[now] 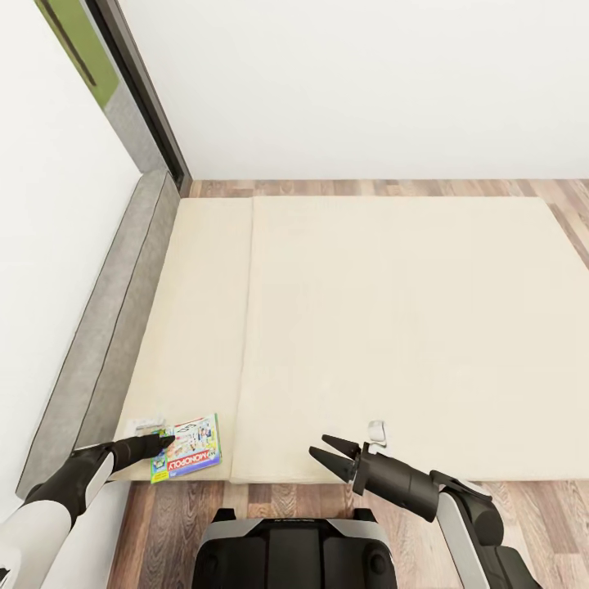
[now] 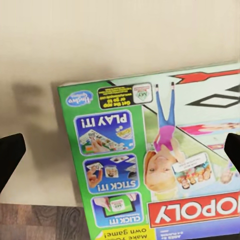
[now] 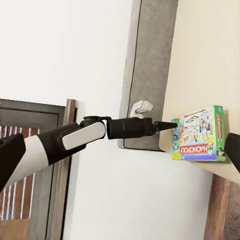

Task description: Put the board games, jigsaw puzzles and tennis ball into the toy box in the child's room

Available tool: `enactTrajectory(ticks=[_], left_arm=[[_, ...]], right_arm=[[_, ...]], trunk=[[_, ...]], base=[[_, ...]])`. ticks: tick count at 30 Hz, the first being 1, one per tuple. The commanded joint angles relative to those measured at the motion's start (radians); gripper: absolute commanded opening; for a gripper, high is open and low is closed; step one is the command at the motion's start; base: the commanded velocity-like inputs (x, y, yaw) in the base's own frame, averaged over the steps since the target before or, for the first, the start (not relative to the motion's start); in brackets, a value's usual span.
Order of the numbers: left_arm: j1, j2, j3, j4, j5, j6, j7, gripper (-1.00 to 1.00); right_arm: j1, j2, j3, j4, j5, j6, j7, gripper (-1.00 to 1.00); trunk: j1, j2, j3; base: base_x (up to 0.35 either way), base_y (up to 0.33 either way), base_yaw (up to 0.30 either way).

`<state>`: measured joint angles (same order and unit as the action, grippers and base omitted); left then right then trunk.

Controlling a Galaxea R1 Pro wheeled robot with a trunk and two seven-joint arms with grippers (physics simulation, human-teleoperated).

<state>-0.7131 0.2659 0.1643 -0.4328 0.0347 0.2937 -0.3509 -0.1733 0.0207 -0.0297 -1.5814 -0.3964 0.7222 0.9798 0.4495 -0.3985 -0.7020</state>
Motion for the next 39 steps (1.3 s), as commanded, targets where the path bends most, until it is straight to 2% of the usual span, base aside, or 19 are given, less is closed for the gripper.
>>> enactTrajectory(ticks=[1, 4, 10, 13, 28, 39], left_arm=[[0.0, -0.001, 0.006, -0.001, 0.004, 0.009, -0.005, 1.0], [0.0, -0.001, 0.006, -0.001, 0.004, 0.008, -0.005, 1.0], [0.0, -0.002, 0.006, -0.001, 0.004, 0.007, -0.005, 1.0], [0.0, -0.002, 0.006, -0.001, 0.004, 0.007, -0.005, 1.0], [0.0, -0.002, 0.006, -0.001, 0.004, 0.007, -0.005, 1.0], [0.0, -0.008, 0.006, -0.001, 0.004, 0.007, -0.005, 1.0]], right_arm=[[-0.001, 0.0, -0.002, 0.0, -0.003, 0.007, 0.004, 1.0], [-0.001, 0.0, -0.004, -0.001, -0.009, 0.014, 0.025, 1.0], [0.0, -0.008, -0.009, -0.003, -0.085, 0.021, 0.17, 1.0], [0.002, -0.009, -0.02, -0.003, -0.102, 0.019, 0.2, 1.0], [0.009, -0.003, -0.061, -0.003, -0.114, 0.002, 0.222, 1.0], [0.009, -0.002, -0.065, -0.003, -0.113, 0.002, 0.221, 1.0]], trunk=[[0.001, -0.001, -0.001], [0.001, -0.001, -0.001], [0.001, -0.001, -0.001], [0.001, -0.001, -0.001], [0.001, -0.001, -0.001], [0.001, -0.001, -0.007]], base=[[0.0, 0.0, 0.0], [0.0, 0.0, 0.0], [0.0, 0.0, 0.0], [0.0, 0.0, 0.0], [0.0, 0.0, 0.0], [0.0, 0.0, 0.0]])
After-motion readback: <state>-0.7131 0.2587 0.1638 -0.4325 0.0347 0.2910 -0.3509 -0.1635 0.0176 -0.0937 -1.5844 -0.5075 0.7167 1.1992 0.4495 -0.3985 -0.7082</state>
